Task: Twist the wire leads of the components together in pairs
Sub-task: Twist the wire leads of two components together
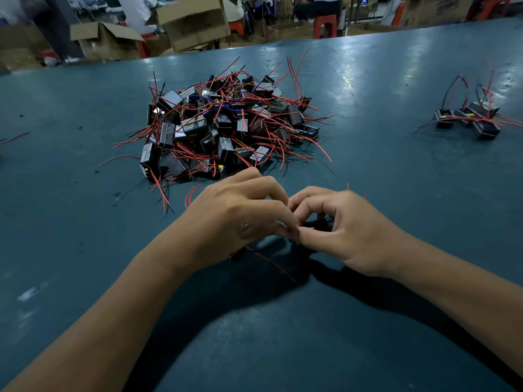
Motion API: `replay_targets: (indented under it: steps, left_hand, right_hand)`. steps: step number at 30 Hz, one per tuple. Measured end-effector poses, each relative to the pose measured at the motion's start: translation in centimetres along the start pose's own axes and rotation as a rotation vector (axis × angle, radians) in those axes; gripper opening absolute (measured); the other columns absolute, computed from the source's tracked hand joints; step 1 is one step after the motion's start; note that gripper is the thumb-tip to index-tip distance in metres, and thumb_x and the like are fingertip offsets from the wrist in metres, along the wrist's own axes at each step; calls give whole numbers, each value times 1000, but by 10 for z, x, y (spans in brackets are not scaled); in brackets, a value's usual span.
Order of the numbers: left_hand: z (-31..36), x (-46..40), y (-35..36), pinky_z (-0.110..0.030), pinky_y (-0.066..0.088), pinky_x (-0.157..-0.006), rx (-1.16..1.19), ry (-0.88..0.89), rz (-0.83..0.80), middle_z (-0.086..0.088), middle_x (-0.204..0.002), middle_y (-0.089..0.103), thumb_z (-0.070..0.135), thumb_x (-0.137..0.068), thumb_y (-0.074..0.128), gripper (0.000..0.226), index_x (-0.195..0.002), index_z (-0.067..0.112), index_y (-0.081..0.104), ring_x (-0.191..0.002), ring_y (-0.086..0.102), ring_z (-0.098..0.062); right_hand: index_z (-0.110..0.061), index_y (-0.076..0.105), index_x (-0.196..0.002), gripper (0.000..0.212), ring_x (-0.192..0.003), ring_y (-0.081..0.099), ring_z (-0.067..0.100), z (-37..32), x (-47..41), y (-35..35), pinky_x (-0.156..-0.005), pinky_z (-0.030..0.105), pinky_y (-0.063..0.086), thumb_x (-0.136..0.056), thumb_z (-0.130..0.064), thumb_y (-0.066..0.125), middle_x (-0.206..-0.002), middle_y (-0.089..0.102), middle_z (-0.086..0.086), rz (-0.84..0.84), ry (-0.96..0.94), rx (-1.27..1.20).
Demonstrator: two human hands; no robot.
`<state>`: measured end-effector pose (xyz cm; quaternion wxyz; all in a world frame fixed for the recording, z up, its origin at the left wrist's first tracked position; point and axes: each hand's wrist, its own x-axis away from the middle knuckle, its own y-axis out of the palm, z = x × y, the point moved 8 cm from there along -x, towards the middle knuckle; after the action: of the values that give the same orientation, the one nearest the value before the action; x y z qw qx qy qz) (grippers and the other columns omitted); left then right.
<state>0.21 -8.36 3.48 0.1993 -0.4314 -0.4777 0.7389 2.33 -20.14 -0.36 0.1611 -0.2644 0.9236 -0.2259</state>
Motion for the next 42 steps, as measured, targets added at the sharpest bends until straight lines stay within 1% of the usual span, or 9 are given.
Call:
replay_targets:
  steps: [4, 9, 11, 15, 19, 25, 30, 36, 42]
  left_hand:
    - [-3, 0, 3, -39, 47, -68, 25, -14, 8, 2, -98, 64, 29, -96, 63, 16, -98, 20, 77, -86, 46, -14]
    - [-6, 1, 5, -30, 46, -78, 76, -48, -12, 4, -101, 63, 31, -94, 67, 15, -100, 20, 75, -90, 51, -16]
    - [-9, 2, 5, -30, 45, -81, 112, -74, -16, 4, -101, 62, 30, -92, 69, 15, -100, 18, 75, -93, 53, -17]
    - [-6, 2, 6, -36, 47, -78, 96, -70, -19, 3, -101, 60, 32, -94, 65, 19, -97, 17, 75, -92, 55, -21]
    - [-2, 0, 4, -39, 47, -69, -6, -34, -17, 0, -99, 63, 31, -97, 61, 20, -98, 18, 76, -87, 54, -21]
    - [5, -2, 6, -43, 48, -66, -109, 13, -61, -5, -101, 64, 30, -101, 50, 27, -100, 15, 72, -83, 56, -29]
    - [4, -3, 10, -45, 49, -71, -122, -15, -108, -5, -103, 61, 26, -100, 53, 19, -103, 14, 68, -88, 55, -29]
    - [7, -3, 13, -39, 48, -76, -141, -85, -102, -2, -97, 59, 32, -101, 46, 26, -100, 12, 62, -88, 53, -23]
    - [10, -5, 5, -40, 49, -74, -161, -68, -100, -3, -99, 64, 34, -99, 48, 29, -103, 14, 69, -88, 58, -26]
  right_hand:
    - [-12, 70, -80, 8, -98, 63, 3, 0, 0, 2, -92, 17, 40, -88, -10, 72, -105, 66, -11, -24, 8, -49]
    - [-13, 69, -80, 10, -101, 62, 4, 2, 0, 2, -95, 21, 40, -88, -6, 71, -108, 65, -7, -41, 23, -64]
    - [-16, 68, -79, 14, -103, 62, 4, 2, 0, 3, -96, 23, 41, -88, -6, 71, -109, 65, -9, -52, 27, -61]
    - [-20, 68, -78, 15, -103, 62, 5, 2, 0, 4, -97, 29, 44, -87, -9, 73, -108, 64, -11, -44, 22, -40]
    - [-16, 68, -78, 12, -102, 63, 7, 2, -1, 4, -98, 33, 44, -87, -9, 73, -106, 65, -11, -21, 12, -34]
    - [-8, 70, -80, 7, -98, 63, 6, 1, -1, 3, -94, 27, 45, -86, -6, 74, -103, 66, -9, 5, 0, -51]
    - [-12, 69, -78, 11, -95, 63, 4, 1, -1, 4, -90, 21, 43, -86, -7, 74, -100, 65, -12, 0, 7, -85]
    - [-24, 63, -74, 23, -93, 60, -2, -1, 0, 4, -88, 15, 39, -86, -7, 74, -96, 62, -18, 19, -14, -43]
    - [-22, 65, -74, 22, -95, 61, 1, -3, 0, 2, -88, 15, 39, -85, -6, 75, -98, 64, -15, 29, -19, -38]
